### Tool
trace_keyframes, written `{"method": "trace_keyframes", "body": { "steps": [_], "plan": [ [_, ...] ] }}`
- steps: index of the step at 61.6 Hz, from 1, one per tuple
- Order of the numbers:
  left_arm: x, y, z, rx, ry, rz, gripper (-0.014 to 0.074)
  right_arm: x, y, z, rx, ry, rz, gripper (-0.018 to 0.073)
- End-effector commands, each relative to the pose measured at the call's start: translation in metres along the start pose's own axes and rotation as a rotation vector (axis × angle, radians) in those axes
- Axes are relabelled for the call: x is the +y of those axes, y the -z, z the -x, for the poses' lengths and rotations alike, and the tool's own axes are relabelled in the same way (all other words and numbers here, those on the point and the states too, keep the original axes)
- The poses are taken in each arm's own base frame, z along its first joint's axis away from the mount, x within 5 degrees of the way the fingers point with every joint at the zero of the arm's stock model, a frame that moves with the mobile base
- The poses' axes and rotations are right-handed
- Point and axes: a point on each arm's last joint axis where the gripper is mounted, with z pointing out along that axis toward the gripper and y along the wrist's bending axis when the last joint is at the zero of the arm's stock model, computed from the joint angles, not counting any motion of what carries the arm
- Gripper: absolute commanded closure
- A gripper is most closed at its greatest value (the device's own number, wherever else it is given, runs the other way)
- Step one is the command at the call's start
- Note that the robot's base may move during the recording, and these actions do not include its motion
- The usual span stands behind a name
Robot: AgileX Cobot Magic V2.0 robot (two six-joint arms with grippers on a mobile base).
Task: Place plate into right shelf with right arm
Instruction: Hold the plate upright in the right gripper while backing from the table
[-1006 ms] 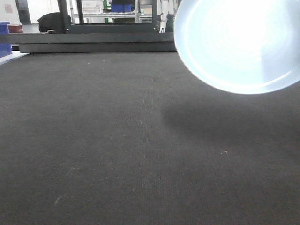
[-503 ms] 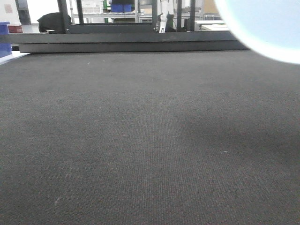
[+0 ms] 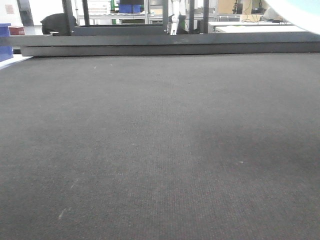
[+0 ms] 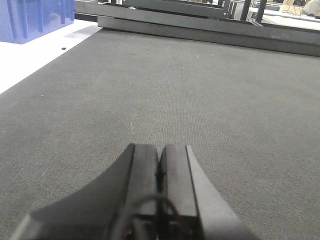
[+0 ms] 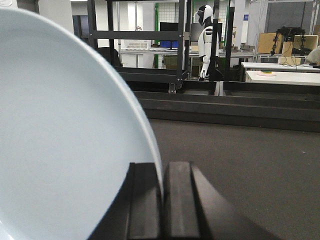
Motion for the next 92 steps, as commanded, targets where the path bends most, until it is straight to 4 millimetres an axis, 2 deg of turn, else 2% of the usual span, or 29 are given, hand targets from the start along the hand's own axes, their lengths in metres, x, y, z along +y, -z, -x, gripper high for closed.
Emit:
{"method": "trace_keyframes", "body": {
  "steps": [1,92],
  "plan": [
    [0.0011,0.0008,0.0052,-0.089,0.015,0.012,0.0724,-0.0003,0.0005,0.0186,-0.127,-0.002,-0.009,0.0505],
    [0.0011,0.0008,0.0052,-0.089,0.015,0.012,0.0724,-0.0003,0.0005,0.0186,-0.127,-0.002,-0.009,0.0505]
  ]
}}
